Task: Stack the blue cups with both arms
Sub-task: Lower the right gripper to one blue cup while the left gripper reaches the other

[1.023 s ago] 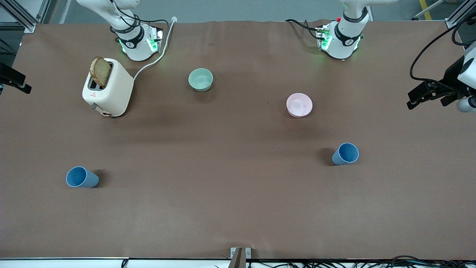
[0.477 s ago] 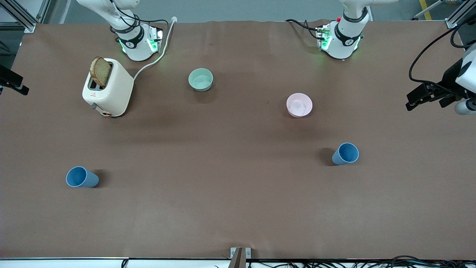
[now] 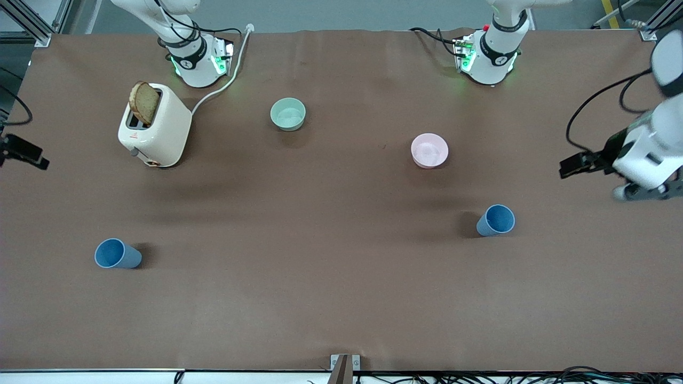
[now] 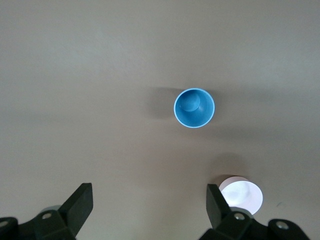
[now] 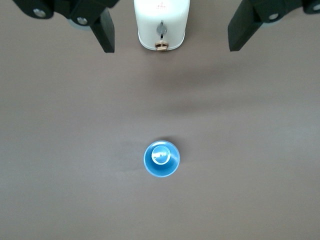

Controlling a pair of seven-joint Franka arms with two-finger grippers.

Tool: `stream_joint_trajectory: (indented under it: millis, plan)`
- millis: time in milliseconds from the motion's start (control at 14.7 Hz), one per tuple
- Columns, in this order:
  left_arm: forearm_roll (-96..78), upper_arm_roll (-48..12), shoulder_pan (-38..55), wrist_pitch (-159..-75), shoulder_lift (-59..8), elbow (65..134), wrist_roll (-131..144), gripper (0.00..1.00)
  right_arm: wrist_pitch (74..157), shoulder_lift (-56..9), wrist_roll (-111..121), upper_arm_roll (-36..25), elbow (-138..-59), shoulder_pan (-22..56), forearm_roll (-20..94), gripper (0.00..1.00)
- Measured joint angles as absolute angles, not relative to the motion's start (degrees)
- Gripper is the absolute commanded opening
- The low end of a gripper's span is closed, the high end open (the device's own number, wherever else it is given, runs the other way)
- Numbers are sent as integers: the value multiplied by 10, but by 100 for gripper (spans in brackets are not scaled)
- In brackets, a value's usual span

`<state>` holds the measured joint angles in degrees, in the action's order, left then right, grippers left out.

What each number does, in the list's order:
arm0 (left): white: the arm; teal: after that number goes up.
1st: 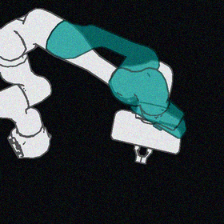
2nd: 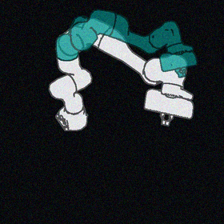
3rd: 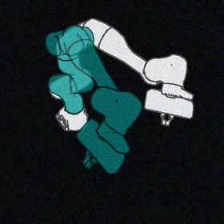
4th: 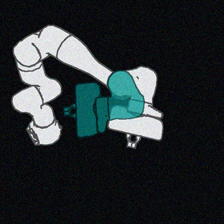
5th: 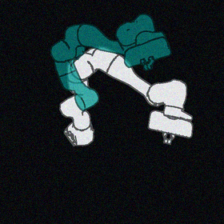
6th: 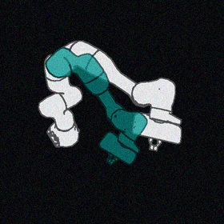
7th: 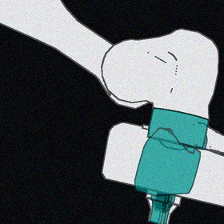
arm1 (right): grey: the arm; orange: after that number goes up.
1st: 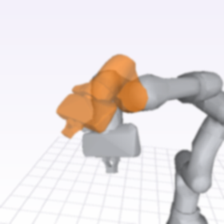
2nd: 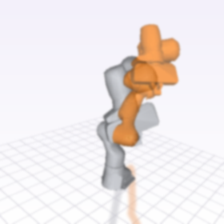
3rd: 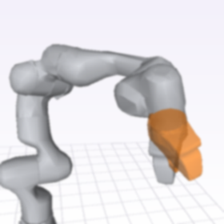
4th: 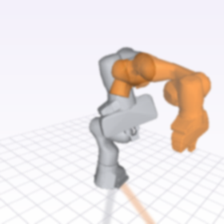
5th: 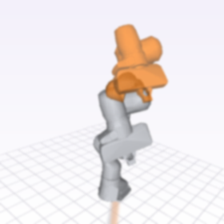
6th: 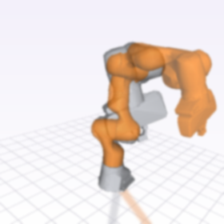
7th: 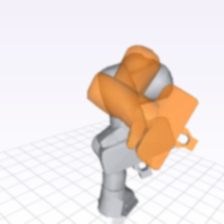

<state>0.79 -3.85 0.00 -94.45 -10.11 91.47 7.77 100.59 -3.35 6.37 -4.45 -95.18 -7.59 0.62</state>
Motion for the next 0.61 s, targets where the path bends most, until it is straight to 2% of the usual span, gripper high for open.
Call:
stream_joint_trajectory:
  millis: [614]
  plan:
    - [9,-40,2,-1049,-255,913,77,100,1237,-202,64,-44,-976,-88,8,99]
